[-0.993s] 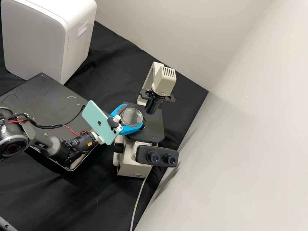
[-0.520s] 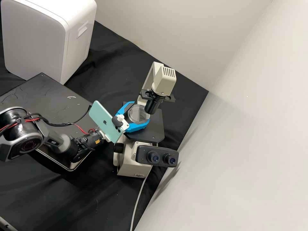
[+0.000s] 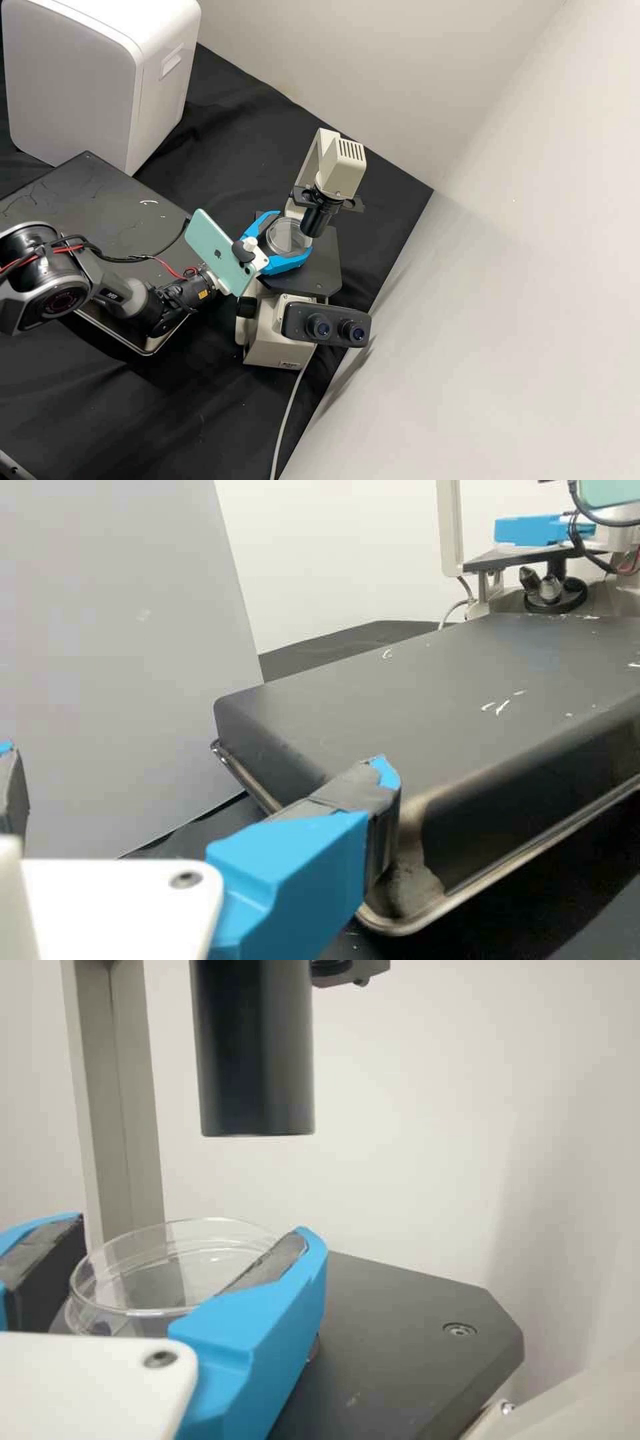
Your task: Place the petri dish on the microscope
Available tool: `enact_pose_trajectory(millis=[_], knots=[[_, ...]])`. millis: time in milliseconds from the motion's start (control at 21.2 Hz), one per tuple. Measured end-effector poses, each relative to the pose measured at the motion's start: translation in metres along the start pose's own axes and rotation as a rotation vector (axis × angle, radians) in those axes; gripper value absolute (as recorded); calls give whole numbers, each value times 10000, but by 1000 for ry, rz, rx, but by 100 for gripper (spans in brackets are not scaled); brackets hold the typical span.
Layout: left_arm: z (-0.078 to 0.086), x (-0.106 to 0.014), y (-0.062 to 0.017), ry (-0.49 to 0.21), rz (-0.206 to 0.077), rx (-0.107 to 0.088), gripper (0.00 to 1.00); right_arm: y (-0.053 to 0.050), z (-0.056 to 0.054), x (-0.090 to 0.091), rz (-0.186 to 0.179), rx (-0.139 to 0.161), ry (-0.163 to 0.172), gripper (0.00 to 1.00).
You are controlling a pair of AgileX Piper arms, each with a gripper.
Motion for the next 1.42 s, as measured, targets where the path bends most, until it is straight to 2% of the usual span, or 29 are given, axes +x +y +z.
enact_pose_trajectory(millis=[378, 1418], knots=[[-7, 6, -10, 6, -5, 3, 100, -8, 0, 1, 1, -38, -9, 100], [-21, 9, -9, 16, -5, -1, 100, -2, -51, -136, -8, -30, -26, 100]])
